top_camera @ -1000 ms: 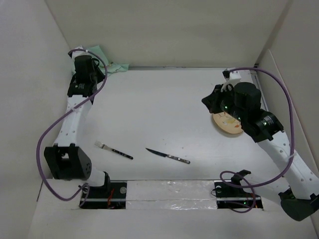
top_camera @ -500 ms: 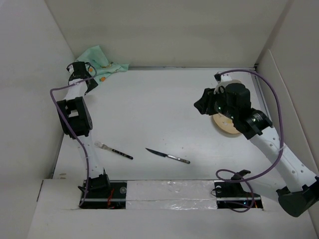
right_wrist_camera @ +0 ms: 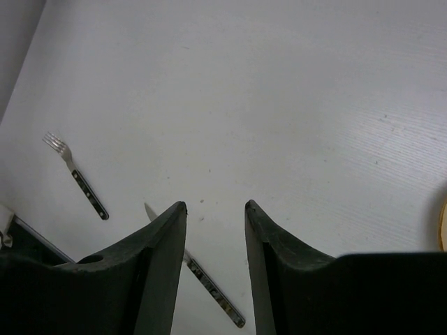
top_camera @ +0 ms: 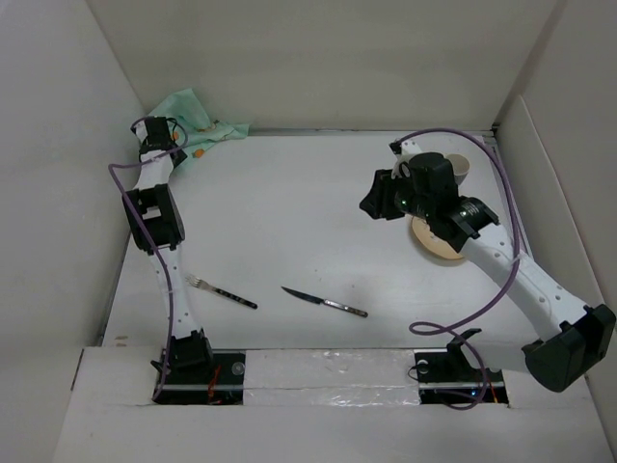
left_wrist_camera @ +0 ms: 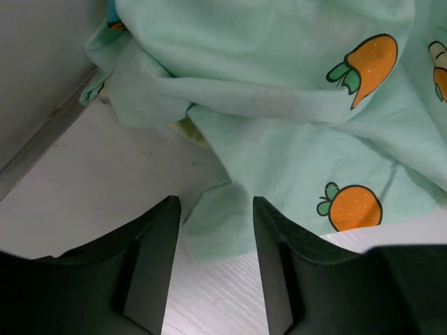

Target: Set the dinner table for one person

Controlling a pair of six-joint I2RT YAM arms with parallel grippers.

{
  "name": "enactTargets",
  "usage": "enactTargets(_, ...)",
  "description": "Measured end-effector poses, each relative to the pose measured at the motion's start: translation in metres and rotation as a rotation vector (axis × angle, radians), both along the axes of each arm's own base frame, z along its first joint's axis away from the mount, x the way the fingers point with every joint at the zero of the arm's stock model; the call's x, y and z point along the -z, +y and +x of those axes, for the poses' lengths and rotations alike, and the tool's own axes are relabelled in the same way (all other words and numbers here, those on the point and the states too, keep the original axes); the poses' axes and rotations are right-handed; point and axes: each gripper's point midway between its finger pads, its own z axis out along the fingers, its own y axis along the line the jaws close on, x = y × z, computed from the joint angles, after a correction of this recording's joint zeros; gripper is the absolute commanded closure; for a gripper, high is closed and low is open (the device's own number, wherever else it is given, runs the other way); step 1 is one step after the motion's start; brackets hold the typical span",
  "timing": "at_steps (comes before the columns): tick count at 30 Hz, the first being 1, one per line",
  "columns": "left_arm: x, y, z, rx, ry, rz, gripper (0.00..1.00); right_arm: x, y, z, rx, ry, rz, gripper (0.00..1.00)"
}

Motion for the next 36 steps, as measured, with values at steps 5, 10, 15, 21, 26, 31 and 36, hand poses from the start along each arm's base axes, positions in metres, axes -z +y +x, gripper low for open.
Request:
enactTargets(5,0.001,-0.001,0.01,0.006,-0.035,-0.03,0.78,-0.001,0.017,-0.001,-0.031,0.009,0.004,0.59)
enactTargets(10,0.003,-0.011,0.018,0.029,-0.069,-0.089,1.0,-0.007,0.023,-0.002,-0.038,0.0,0.01,0.61)
enactTargets(15,0.004,-0.028,0.023,0.074,-0.08,-0.121,1.0,-0.014,0.026,-0.002,-0.038,-0.017,0.015,0.63)
enactTargets(21,-0.004,-0.137,0.006,0.257,-0.08,-0.205,1.0,-0.013,0.02,0.003,0.002,-0.028,-0.003,0.64)
enactTargets(26,-0.046,-0.3,-0.041,0.502,-0.123,-0.355,1.0,-0.014,0.005,0.013,0.062,-0.046,-0.027,0.54)
enactTargets(31,-0.095,-0.438,-0.102,0.739,-0.179,-0.494,0.82,-0.017,-0.016,0.019,0.126,-0.062,-0.031,0.41)
enactTargets(36,-0.1,-0.513,-0.155,0.894,-0.13,-0.551,0.55,-0.001,-0.036,0.021,0.191,-0.041,-0.049,0.42)
